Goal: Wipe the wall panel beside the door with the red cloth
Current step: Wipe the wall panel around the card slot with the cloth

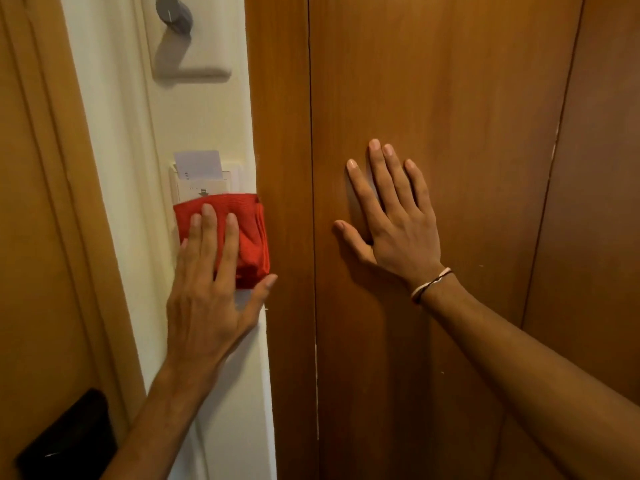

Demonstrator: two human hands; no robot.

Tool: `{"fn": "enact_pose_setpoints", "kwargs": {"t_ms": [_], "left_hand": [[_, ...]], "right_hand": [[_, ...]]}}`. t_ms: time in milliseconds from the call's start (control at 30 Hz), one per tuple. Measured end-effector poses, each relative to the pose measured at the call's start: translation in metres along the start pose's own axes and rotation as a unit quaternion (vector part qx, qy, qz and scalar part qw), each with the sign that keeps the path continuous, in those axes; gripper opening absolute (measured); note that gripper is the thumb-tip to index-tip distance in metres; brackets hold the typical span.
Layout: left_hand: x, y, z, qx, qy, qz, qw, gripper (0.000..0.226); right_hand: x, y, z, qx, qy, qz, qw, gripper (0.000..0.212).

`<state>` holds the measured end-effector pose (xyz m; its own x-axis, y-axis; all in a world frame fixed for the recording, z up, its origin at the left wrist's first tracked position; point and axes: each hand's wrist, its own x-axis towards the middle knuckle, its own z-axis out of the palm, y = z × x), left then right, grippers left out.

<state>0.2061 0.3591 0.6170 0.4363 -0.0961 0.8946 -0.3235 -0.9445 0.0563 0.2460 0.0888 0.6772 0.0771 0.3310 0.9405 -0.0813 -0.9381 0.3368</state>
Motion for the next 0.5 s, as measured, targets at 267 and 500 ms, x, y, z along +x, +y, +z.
{"fn": "enact_pose_setpoints", "kwargs": {"t_ms": [267,500], "left_hand": [[-0.009,0.001,0.004,0.004,-0.015,0.001,1.0,0.096],[0.004,0.0,-0.001,-0.016,-0.008,0.002,1.0,0.098]], "right_hand": [[0.001,0.0,0.003,0.003,0.013,0.001,1.0,0.08],[0.002,0.0,0.002,0.007,0.012,0.002,1.0,0.08]]}}
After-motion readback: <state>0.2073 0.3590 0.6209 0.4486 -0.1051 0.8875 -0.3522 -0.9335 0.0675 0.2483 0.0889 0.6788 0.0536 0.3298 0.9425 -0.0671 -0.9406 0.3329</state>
